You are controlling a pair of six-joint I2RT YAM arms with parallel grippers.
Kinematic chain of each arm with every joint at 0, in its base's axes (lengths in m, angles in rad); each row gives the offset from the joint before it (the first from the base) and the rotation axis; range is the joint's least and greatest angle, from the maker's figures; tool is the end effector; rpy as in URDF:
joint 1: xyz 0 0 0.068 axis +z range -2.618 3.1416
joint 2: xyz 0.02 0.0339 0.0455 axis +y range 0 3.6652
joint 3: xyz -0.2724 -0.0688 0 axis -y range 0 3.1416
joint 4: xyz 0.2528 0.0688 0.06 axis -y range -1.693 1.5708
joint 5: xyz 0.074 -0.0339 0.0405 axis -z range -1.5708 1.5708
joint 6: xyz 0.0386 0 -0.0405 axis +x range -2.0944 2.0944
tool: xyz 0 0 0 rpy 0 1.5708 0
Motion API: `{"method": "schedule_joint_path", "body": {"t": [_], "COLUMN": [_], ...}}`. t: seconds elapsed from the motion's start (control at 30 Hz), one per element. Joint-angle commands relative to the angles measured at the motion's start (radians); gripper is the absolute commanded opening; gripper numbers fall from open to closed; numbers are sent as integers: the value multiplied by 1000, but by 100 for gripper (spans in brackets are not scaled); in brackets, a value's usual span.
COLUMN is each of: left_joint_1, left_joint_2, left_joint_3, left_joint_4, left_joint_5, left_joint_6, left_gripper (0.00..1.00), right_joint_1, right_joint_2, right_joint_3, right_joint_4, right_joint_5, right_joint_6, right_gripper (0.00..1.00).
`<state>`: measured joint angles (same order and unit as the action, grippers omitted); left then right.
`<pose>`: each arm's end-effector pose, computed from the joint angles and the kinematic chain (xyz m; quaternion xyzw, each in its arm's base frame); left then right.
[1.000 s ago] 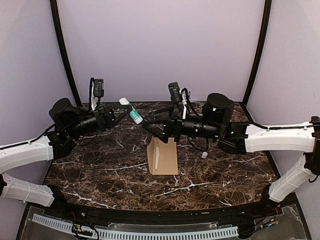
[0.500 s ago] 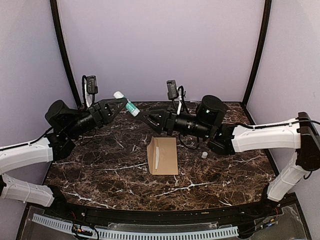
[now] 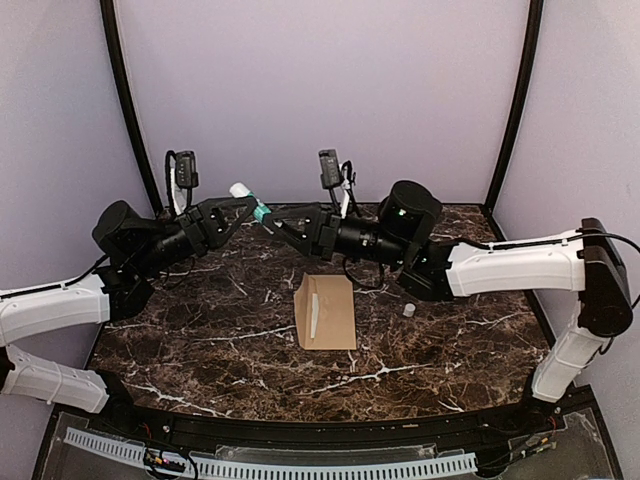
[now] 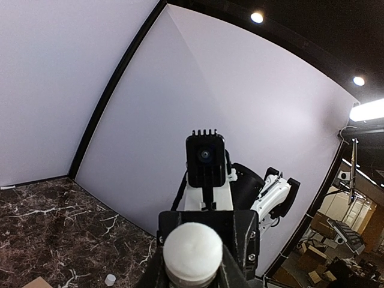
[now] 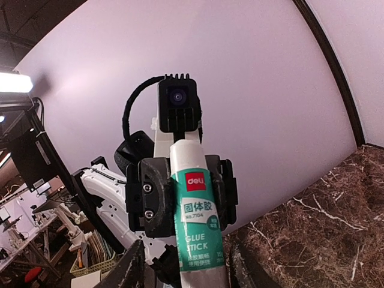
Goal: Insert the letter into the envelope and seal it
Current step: Unscrew the solid glue.
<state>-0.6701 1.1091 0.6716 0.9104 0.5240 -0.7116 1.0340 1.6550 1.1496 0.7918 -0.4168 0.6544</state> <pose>0.1829 -0.1696 0.3535 0.2105 0.5085 -0.6292 0.5489 0.1901 0.3500 0.3459 -0.2733 0.5442 0.6679 0.4278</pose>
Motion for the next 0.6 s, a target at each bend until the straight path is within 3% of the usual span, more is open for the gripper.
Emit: {"method": "schedule_joint_path", "body": {"t": [0.0, 0.27, 0.57], "left_joint_1": [6, 6, 6], "left_joint_2": [-5, 6, 7], "left_joint_3": [-12, -6, -9], "left_joint_4": [57, 56, 18], "left_joint_5": [14, 22, 17], "left_joint_6": [-3, -4, 6], "left_gripper": [0, 0, 2], "right_joint_1": [3, 3, 1], "right_joint_2": [25, 26, 4], "right_joint_3": [44, 37, 16], "right_joint_4": [29, 36, 38], "right_joint_5": [-33, -20, 9], "right_joint_6": [9, 11, 1], "right_gripper": [41, 25, 0]}}
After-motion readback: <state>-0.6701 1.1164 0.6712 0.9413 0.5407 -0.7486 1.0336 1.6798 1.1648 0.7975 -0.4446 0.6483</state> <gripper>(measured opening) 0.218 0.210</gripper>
